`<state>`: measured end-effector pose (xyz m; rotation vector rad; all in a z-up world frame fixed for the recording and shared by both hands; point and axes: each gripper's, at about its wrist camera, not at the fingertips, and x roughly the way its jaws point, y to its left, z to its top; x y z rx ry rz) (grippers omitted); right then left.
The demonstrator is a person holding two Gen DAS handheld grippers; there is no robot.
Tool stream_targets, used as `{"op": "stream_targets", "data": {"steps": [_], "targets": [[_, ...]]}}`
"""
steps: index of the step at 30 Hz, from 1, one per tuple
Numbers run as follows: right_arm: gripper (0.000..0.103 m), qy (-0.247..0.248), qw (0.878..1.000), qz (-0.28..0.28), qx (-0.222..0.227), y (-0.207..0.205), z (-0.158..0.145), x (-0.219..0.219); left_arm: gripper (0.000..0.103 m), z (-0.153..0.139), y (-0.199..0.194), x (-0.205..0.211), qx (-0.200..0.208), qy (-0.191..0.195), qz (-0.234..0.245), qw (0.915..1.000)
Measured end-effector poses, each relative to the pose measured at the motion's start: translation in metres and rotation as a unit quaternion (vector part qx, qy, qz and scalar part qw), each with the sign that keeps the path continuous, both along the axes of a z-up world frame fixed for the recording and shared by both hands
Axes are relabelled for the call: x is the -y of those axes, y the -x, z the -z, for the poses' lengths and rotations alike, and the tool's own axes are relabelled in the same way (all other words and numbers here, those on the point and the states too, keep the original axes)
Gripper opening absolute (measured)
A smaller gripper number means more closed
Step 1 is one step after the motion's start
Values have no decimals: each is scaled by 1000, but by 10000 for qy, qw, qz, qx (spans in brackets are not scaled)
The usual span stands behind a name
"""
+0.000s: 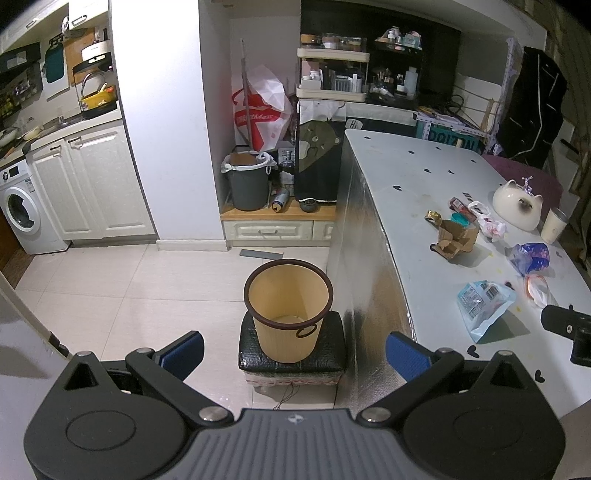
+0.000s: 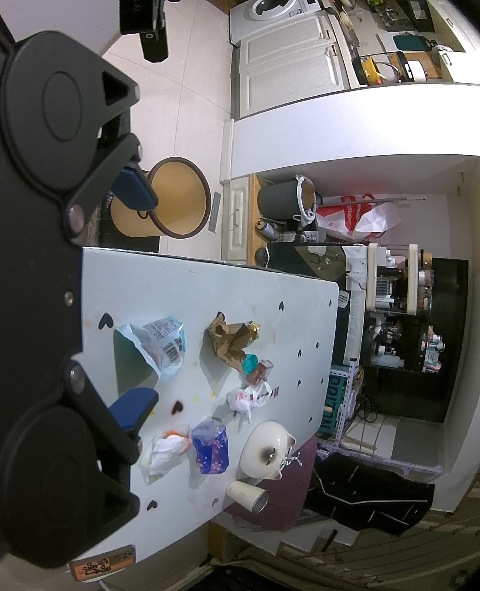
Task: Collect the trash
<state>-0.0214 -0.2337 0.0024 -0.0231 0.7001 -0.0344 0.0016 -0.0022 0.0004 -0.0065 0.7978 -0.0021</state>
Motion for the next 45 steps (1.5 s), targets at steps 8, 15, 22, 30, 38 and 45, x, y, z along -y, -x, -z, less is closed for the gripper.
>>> {"op": "stream_targets", "data": {"steps": [8,15,22,30,38,45], "targets": [[103,-2,10000,-3,-7,-1,0,0,103,4,-3,3,-6,-13,18,10000],[103,2,10000,-5,-8,-1,0,0,103,4,-4,3,-5,-18,12,10000],[103,0,10000,1,-11,-1,1,-1,103,4,-4,4,-8,-21,17,10000],[103,-2,10000,4,-15,-1,0,-1,103,4,-7,9,1,-34,29,10000],[103,-10,10000,5,-18,2,-2,-2,103,5,-11,16,10,-34,72,10000],[103,-61,9999,109,-56,-10,15,3,103,7,-15,22,-17,-15,267,9996]]}}
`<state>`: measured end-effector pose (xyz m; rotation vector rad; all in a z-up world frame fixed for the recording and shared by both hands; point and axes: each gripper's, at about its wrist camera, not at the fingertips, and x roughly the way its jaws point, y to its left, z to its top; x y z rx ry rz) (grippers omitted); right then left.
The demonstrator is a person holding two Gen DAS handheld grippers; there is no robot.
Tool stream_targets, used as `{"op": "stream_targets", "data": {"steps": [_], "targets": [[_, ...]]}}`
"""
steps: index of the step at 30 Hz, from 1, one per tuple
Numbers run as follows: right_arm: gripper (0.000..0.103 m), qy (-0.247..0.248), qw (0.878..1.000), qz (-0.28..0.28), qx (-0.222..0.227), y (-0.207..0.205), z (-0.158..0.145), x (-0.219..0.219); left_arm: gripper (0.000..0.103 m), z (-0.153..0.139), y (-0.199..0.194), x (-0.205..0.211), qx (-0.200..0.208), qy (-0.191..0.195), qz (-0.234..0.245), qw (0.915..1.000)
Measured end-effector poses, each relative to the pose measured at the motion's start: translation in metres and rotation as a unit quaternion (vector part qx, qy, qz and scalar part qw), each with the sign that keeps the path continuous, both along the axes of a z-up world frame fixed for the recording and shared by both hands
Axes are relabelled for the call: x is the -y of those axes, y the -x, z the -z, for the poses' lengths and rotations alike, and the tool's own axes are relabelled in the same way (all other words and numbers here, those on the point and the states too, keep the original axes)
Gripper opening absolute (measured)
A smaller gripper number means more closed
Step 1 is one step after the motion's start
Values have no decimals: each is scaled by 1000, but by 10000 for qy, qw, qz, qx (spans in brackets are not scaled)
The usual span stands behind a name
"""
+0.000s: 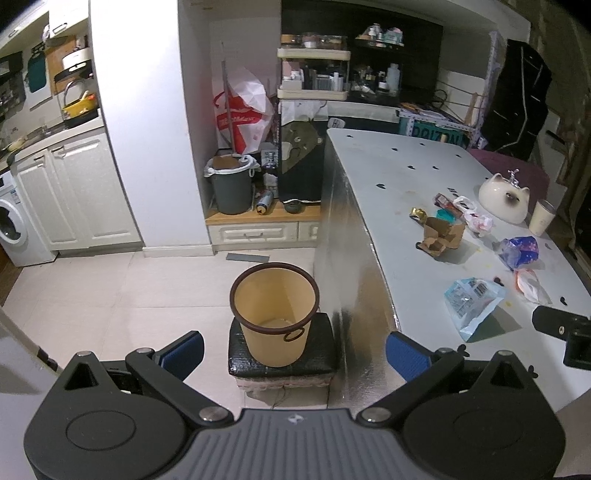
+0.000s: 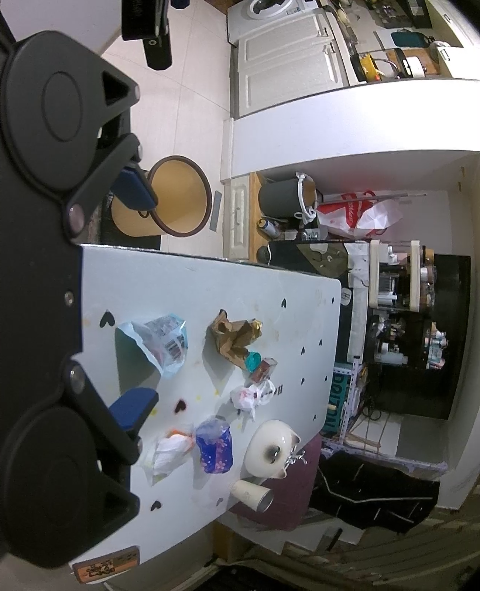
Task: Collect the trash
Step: 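Reach the left tool to the light-blue snack bag while the right tool grasps the clear orange-trimmed bag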
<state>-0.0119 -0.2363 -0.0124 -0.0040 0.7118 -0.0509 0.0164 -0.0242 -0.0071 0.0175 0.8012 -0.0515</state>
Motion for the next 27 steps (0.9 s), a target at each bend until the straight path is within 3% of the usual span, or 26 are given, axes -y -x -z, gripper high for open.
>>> {"op": "stream_targets", "data": {"steps": [12,27], "targets": [[103,-81,9995,308,-76,-8,5,49,103,5,-26,48,-73,-9,359,9993],[103,-197,9979,573,-220,-58,19,187,103,16,-82,176,-299,22,565,9980]]}}
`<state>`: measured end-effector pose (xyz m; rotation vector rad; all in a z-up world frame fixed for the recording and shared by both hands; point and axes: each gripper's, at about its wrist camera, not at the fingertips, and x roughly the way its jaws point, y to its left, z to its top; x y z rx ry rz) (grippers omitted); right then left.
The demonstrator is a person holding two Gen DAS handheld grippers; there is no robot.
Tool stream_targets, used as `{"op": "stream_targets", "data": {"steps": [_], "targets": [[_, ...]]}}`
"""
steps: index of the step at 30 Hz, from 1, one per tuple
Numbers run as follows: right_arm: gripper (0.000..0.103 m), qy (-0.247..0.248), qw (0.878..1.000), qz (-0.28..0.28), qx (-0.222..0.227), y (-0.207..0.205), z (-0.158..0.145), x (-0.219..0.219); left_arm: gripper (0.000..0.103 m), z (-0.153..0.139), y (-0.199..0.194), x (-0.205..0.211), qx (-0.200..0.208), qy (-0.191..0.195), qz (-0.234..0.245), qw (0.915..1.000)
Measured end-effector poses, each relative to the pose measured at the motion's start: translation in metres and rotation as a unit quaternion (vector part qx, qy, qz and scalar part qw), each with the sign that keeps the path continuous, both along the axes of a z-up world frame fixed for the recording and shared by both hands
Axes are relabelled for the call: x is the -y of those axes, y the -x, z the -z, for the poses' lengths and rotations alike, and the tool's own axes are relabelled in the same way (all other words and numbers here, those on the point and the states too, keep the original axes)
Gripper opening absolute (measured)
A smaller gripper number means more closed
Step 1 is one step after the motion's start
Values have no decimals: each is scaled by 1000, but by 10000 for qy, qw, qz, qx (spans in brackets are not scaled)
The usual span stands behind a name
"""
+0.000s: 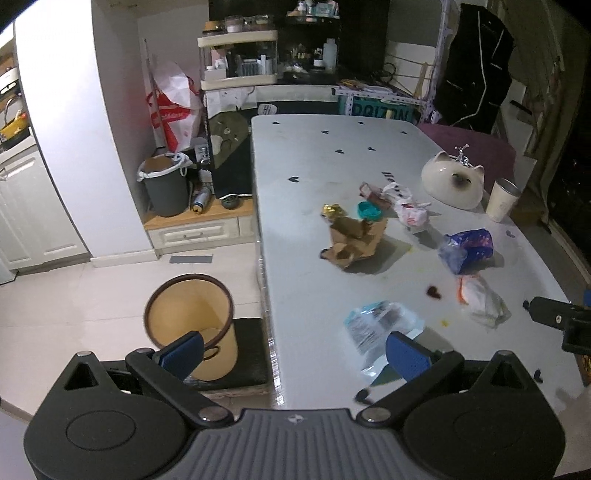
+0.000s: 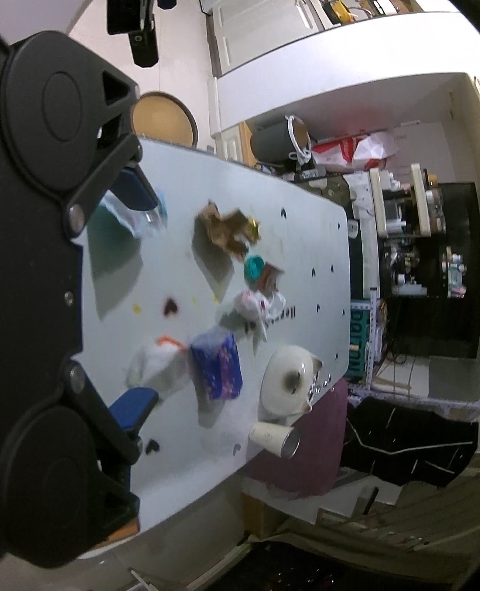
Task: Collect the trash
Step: 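Reach the left tool to the light-blue snack bag while the right tool grasps the clear orange-trimmed bag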
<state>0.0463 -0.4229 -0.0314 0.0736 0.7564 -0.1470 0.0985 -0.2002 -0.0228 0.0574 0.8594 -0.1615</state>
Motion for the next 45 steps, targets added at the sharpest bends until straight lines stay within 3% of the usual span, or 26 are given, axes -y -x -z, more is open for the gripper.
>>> {"op": "stream_targets", "data": {"steps": [11,16,22,27,32,38,40,45], "targets": [[103,-124,9997,16,-228,-50,41,91,103,37,-43,63,-497,-86,327,9982],[103,-481,9973,-2,-564,-81,73,118,103,53,-52,77,-804,-238,367,9958],[103,-595,9950,-68,-797,-120,104,119,103,65,-59,79,-889,-351,356,9948],[102,-654,9925,-178,-1019,-151,122,109,103,74,-69,79,-844,-204,832,9927],[88,-532,9905,-359,-1218,-163,140,100,103,88,-93,82,-905,54,1200,9886],[75,-500,9882,-264,-1421,-158,156,110,103,117,-131,77,-1174,392,1147,9857],[62,-577,9872,-228,-1469,-154,159,116,103,127,-140,78,-1287,481,1196,9833],[48,-633,9874,-149,-1441,-142,158,125,103,148,-154,80,-1571,893,1059,9778]]}}
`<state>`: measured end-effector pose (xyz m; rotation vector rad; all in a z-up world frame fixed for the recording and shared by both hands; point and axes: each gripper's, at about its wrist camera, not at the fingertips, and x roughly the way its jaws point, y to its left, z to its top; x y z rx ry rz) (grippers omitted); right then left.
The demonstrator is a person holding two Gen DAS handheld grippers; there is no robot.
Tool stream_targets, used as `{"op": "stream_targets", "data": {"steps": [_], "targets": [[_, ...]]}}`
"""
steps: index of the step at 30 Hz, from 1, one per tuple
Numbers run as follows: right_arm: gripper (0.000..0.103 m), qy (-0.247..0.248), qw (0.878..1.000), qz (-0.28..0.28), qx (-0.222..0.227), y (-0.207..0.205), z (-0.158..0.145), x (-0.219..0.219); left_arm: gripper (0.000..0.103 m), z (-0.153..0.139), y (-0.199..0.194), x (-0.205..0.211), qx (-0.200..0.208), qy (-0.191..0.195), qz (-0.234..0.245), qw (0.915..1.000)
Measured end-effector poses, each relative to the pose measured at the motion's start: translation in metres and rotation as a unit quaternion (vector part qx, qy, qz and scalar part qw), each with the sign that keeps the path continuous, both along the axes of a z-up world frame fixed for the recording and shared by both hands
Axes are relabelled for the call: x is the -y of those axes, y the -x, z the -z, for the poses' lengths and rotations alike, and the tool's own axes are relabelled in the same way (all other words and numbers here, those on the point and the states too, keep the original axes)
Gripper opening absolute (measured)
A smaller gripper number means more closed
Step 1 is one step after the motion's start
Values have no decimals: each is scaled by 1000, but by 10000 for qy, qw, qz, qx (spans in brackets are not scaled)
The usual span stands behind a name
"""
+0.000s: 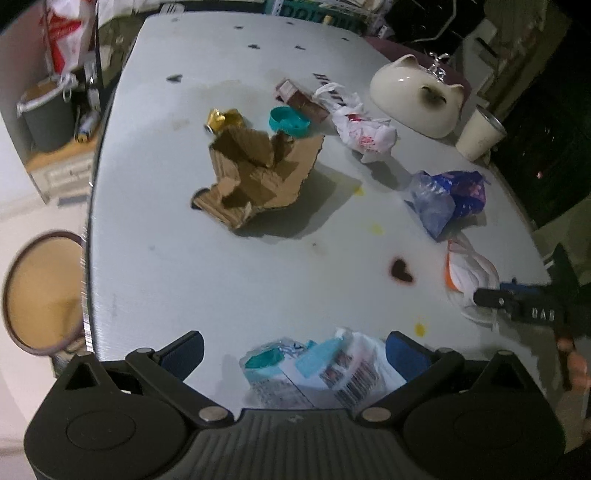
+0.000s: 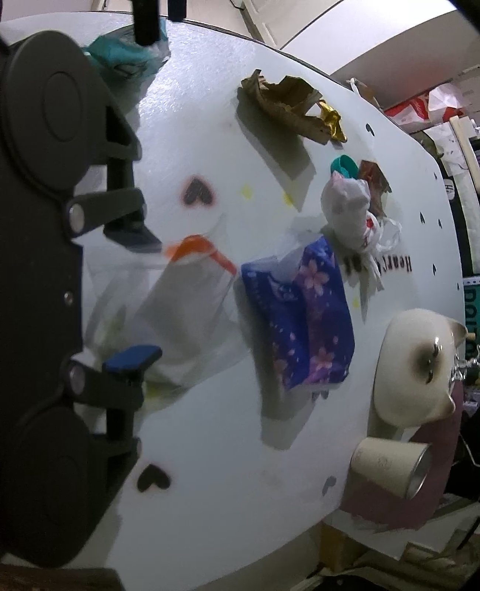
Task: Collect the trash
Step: 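Reach the left tool to the light-blue snack bag while the right tool grasps the clear orange-trimmed bag, then carry both held bags over the tan wastebasket with both tools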
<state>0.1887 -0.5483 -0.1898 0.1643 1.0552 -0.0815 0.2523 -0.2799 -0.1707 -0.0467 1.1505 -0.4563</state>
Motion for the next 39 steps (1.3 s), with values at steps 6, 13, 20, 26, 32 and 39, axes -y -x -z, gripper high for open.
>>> {"op": "stream_targets", "data": {"steps": [6,13,20,26,32,39], "targets": [[32,5,9999,53,138,13,-14,8,103,-2,14,12,-212,368,109,9990],[14,-287,9990,57,336,29,-42,18,103,-1,38,11,-247,231,-191,9992],[4,-1121,9937,-32,47,43,-66,26,102,10,38,-4,-420,569,-835,9940],[6,-976,9950,-208,-68,35,-57,23,88,21,33,16,-463,451,-434,9970],[9,-752,9965,-293,-213,22,-45,23,65,21,41,30,-433,270,-150,9986],[12,-719,9965,-301,-289,13,-31,25,56,19,49,35,-616,205,-6,9979]]}}
